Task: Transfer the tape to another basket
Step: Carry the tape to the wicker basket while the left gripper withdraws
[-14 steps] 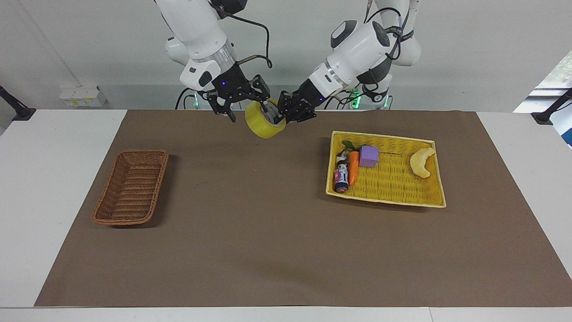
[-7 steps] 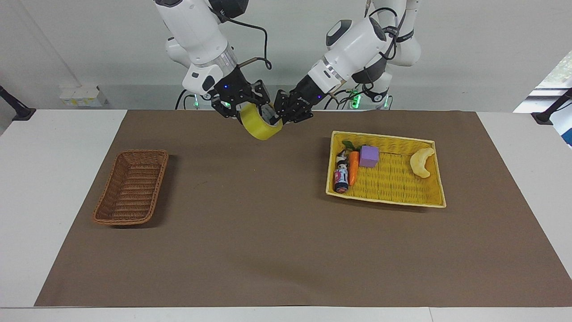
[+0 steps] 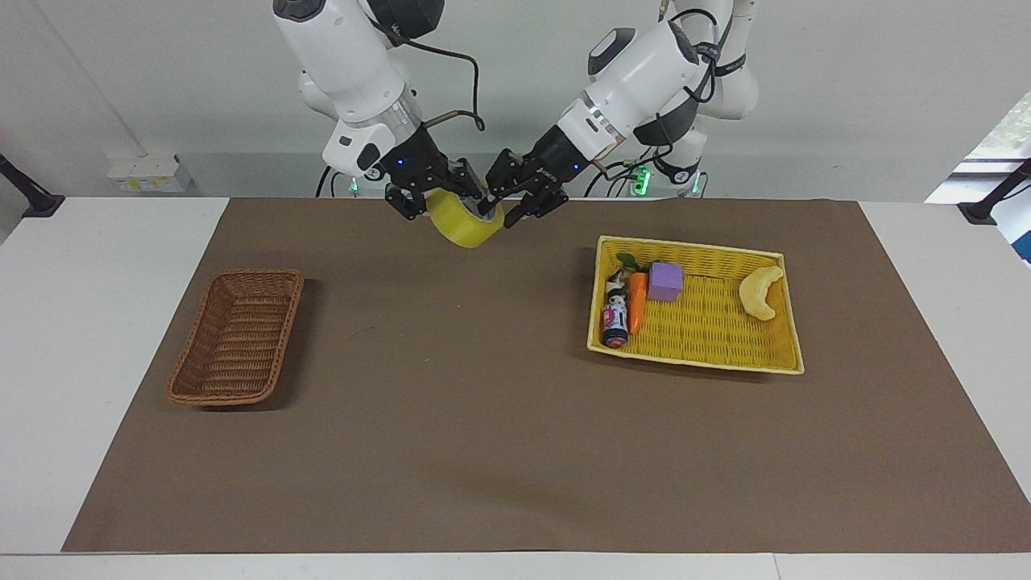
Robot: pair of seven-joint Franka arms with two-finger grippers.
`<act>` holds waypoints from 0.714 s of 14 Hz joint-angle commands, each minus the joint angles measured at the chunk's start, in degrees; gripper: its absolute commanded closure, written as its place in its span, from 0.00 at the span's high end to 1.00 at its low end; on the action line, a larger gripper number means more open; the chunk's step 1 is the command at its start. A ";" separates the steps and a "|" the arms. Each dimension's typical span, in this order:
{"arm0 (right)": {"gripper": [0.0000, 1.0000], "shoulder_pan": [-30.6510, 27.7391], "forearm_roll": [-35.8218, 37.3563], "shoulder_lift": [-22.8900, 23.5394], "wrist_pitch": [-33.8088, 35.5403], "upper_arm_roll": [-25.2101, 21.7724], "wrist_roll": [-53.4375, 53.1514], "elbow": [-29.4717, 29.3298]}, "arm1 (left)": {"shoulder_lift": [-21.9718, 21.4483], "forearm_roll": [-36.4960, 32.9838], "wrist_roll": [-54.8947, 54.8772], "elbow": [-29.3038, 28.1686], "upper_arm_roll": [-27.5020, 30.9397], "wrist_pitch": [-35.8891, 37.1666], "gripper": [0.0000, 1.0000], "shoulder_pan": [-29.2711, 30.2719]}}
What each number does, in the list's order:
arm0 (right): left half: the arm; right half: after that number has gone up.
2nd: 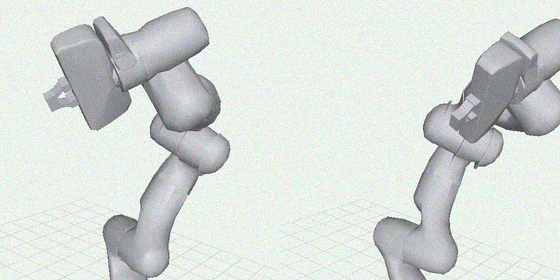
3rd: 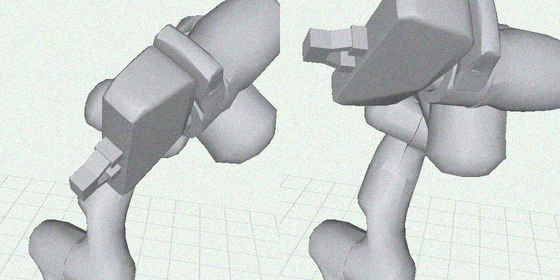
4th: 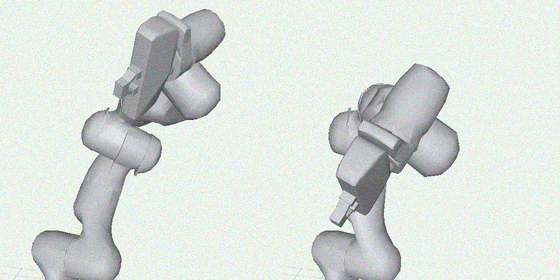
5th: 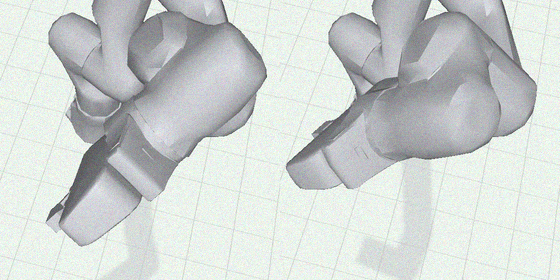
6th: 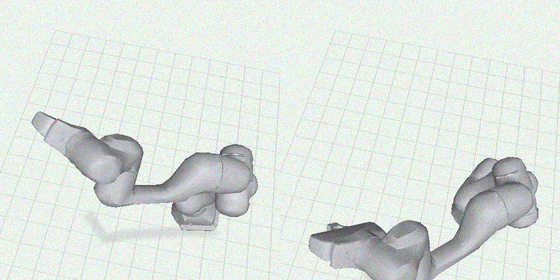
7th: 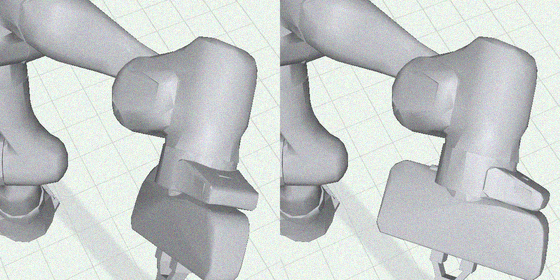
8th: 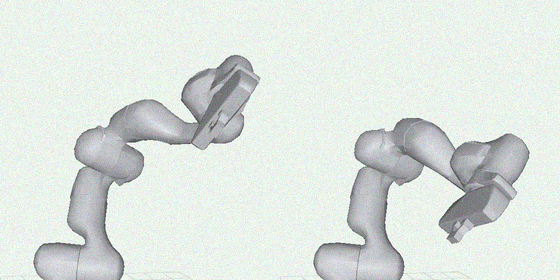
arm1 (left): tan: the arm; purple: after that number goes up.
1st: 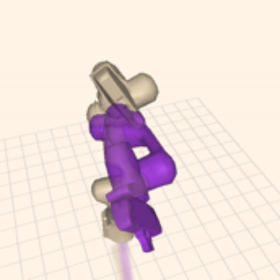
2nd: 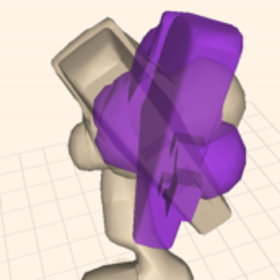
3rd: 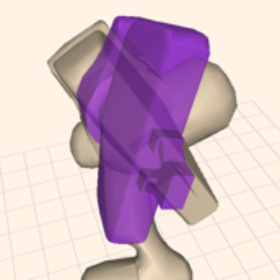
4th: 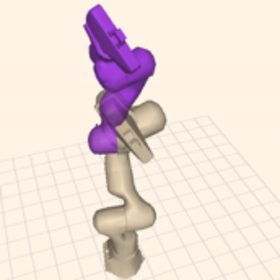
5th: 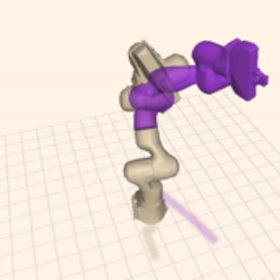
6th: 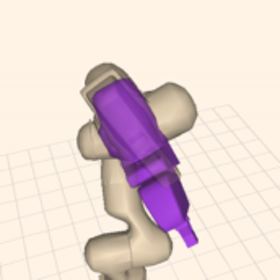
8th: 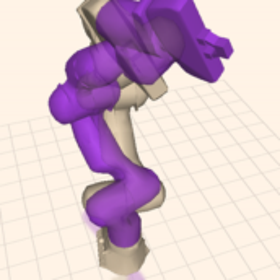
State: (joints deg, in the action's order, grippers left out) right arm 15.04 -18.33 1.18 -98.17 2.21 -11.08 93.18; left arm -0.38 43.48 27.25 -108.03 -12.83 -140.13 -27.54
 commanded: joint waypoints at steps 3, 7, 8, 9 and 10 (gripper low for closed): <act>0.00 -2.38 0.40 -0.48 1.13 -0.10 1.41 -0.46 | -1.20 -0.76 0.88 0.80 1.23 9.07 1.00 3.53; 0.00 -8.69 0.75 -0.56 1.22 -0.10 7.81 0.33 | -1.20 -13.84 1.14 1.06 1.32 18.99 1.00 7.93; 0.00 -11.58 0.75 -0.65 1.40 -0.01 10.79 1.03 | -1.20 -16.74 1.23 1.41 1.23 21.54 1.00 10.11; 0.00 -15.00 0.75 -0.74 2.27 -0.01 14.48 1.30 | -1.12 -18.59 1.23 1.41 1.23 23.31 1.00 12.22; 0.00 -18.26 0.75 -0.65 3.06 -0.10 18.60 1.56 | -0.94 -18.78 1.05 1.68 1.23 24.20 1.00 15.29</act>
State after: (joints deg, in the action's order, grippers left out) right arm 2.48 -17.81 1.22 -96.55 1.63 0.93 93.74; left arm -1.08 27.13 27.94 -107.41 -11.16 -119.67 -16.90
